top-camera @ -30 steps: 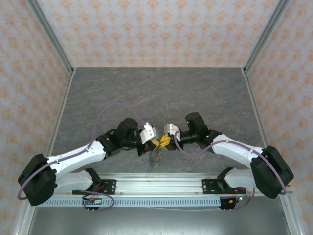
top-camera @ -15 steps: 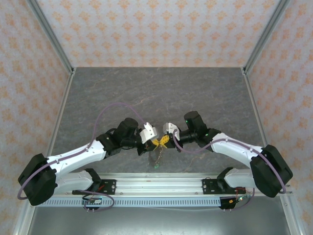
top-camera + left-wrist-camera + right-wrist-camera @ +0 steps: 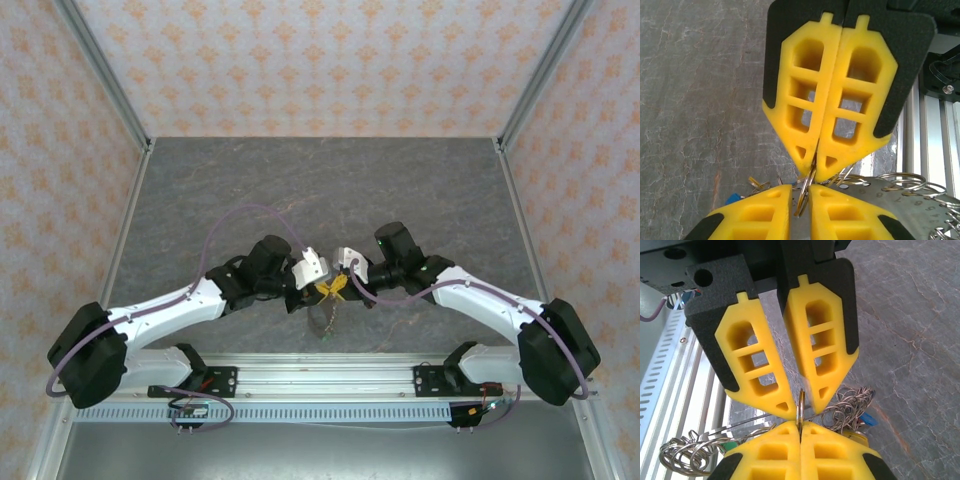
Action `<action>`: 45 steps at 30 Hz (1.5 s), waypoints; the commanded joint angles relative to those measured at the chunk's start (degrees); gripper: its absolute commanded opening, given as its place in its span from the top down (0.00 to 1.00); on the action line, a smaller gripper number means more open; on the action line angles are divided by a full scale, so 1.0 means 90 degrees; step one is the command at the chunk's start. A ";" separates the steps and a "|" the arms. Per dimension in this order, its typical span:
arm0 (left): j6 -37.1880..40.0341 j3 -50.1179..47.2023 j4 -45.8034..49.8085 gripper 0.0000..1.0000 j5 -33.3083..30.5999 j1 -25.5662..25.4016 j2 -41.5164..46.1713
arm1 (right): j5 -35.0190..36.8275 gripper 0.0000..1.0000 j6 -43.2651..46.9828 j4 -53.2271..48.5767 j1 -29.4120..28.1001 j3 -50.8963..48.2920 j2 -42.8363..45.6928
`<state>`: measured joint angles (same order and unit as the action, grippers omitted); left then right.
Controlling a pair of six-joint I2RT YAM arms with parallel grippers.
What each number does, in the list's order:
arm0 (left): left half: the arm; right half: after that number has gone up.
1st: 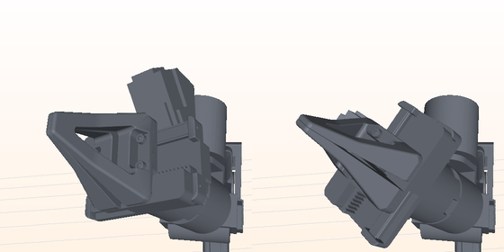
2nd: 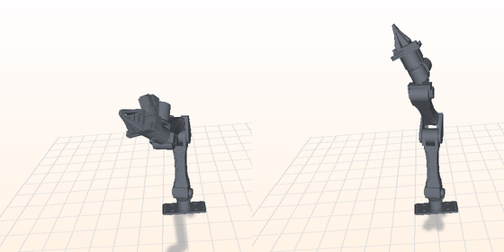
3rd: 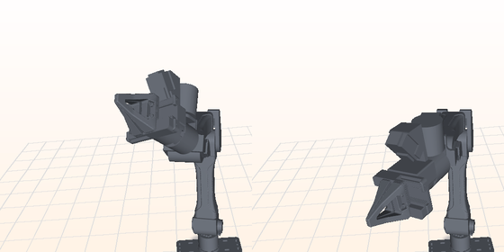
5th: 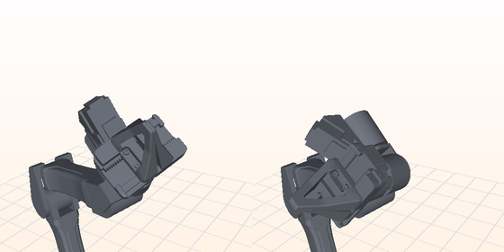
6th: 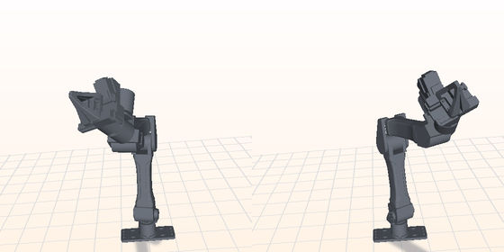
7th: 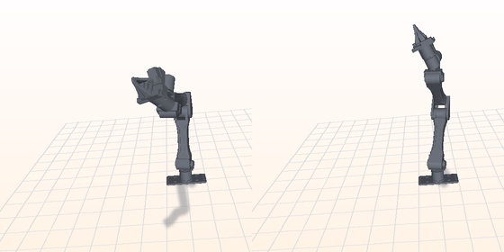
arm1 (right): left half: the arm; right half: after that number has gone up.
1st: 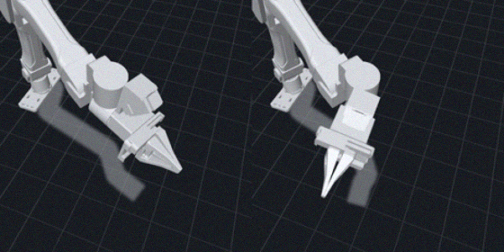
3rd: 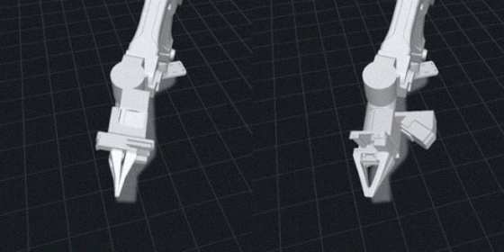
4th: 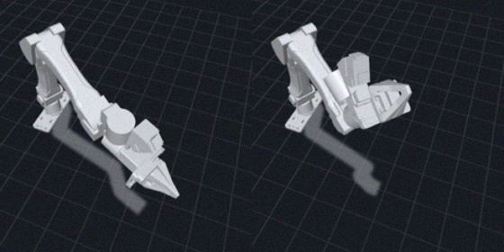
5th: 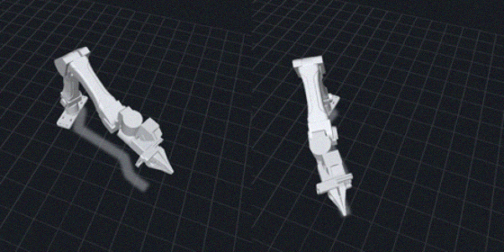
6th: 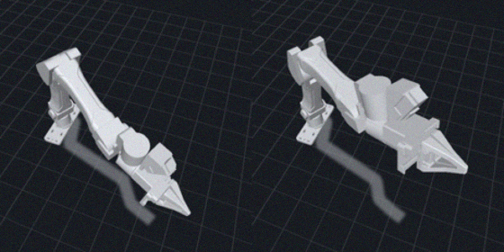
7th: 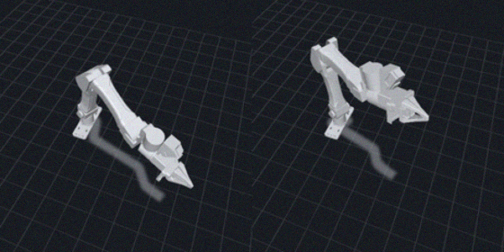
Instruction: Put the keys on the keyring
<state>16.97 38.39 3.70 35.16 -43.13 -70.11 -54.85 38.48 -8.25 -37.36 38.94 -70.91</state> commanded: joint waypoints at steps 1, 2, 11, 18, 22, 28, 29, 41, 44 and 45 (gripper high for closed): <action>0.0131 0.0223 0.0146 0.90 0.0042 -0.0031 -0.0055 | -0.0019 1.00 0.0087 -0.0051 -0.0067 0.0277 0.0169; 0.0136 0.0250 0.0196 0.93 0.0049 -0.0031 -0.0062 | -0.0004 1.00 0.0099 -0.0062 -0.0067 0.0265 0.0182; -0.0092 -0.0015 -0.0288 1.00 -0.0182 -0.0031 0.0131 | 0.0133 1.00 0.0008 -0.0075 -0.0067 0.0163 0.0257; -0.0104 -0.0026 -0.0287 1.00 -0.0264 -0.0031 0.0184 | 0.0188 1.00 -0.0145 0.0095 -0.0067 0.0033 0.0311; -0.0108 -0.0042 -0.0307 1.00 -0.0293 -0.0026 0.0209 | 0.0214 1.00 -0.0145 0.0094 -0.0077 0.0039 0.0311; -0.0152 -0.0067 -0.0407 0.92 -0.0337 -0.0025 0.0220 | 0.0255 1.00 -0.0202 0.0193 -0.0087 -0.0005 0.0310; -0.0140 -0.0074 -0.0398 0.91 -0.0342 -0.0030 0.0236 | 0.0256 1.00 -0.0185 0.0193 -0.0087 -0.0010 0.0308; -0.0020 0.0016 -0.0220 0.85 -0.0335 -0.0031 0.0221 | 0.0312 1.00 -0.0134 0.0191 -0.0124 0.0000 0.0311; 0.0018 0.0051 -0.0168 0.85 -0.0342 -0.0031 0.0255 | 0.0313 1.00 -0.0140 0.0188 -0.0126 -0.0023 0.0309; 0.0033 0.0051 -0.0153 0.85 -0.0356 -0.0030 0.0264 | 0.0323 1.00 -0.0132 0.0173 -0.0126 -0.0020 0.0311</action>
<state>16.27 38.30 2.33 33.21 -43.13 -69.12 -51.57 37.54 -8.14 -38.00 39.22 -69.45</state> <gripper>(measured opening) 0.150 0.040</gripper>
